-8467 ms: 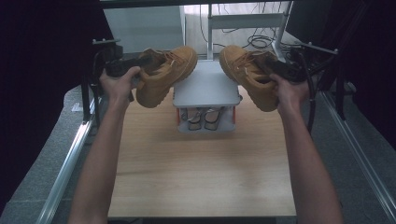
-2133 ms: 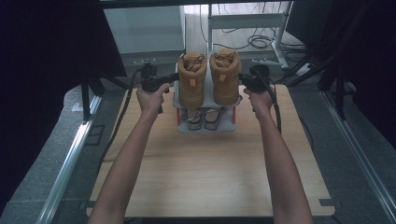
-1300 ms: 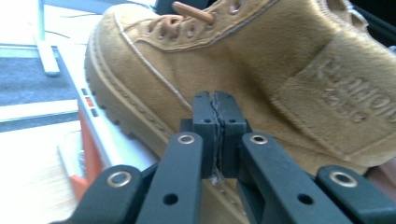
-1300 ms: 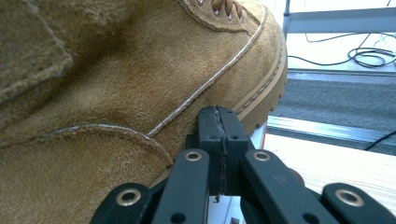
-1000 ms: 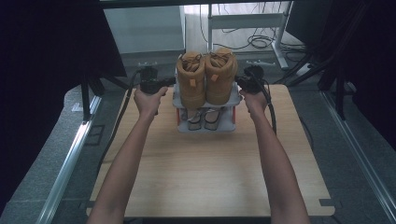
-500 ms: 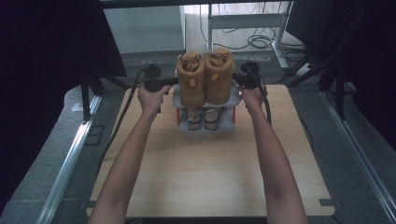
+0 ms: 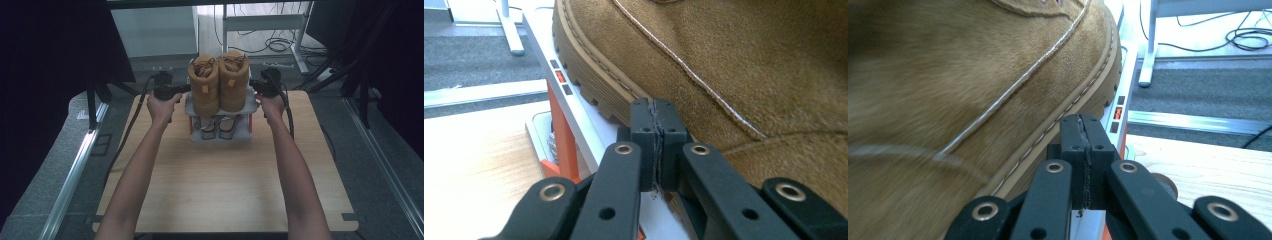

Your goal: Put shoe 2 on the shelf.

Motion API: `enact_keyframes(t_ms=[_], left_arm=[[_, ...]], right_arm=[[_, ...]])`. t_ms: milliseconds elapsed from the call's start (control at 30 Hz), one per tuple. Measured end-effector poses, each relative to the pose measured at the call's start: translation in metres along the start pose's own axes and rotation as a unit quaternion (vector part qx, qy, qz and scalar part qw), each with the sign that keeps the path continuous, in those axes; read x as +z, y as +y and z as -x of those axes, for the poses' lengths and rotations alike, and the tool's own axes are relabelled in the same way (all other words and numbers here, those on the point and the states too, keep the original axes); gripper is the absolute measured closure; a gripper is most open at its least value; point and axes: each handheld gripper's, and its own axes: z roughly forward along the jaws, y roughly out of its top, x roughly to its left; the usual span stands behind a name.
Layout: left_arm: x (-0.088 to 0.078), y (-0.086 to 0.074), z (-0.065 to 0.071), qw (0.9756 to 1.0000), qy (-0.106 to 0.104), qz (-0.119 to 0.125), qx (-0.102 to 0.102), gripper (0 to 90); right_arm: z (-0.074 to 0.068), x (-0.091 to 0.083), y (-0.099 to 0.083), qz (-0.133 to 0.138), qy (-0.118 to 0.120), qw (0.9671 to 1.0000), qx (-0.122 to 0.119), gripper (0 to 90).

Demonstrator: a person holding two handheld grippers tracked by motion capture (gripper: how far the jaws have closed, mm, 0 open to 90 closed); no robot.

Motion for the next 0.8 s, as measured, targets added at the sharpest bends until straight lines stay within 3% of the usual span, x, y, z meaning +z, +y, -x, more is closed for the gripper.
enact_keyframes(t_ms=[267,467,600,800], left_arm=[[-0.021,-0.007,-0.009,0.9997,-0.001,0.023,-0.01,88.5],[-0.034,-0.014,-0.011,0.9993,-0.012,0.033,-0.01,86.1],[-0.04,-0.018,-0.01,0.999,-0.022,0.037,-0.008,78.6],[-0.052,-0.028,-0.008,0.9983,-0.032,0.047,-0.008,68.9]], right_arm=[[0.0,-0.024,-0.008,0.017,0.038,0.9991,0.0,88.8],[-0.005,-0.034,-0.014,0.031,0.069,0.9971,0.0,81.5],[-0.009,-0.042,-0.019,0.034,0.09,0.9954,-0.003,72.5],[-0.006,-0.06,-0.028,0.048,0.106,0.9932,0.0,66.2]])
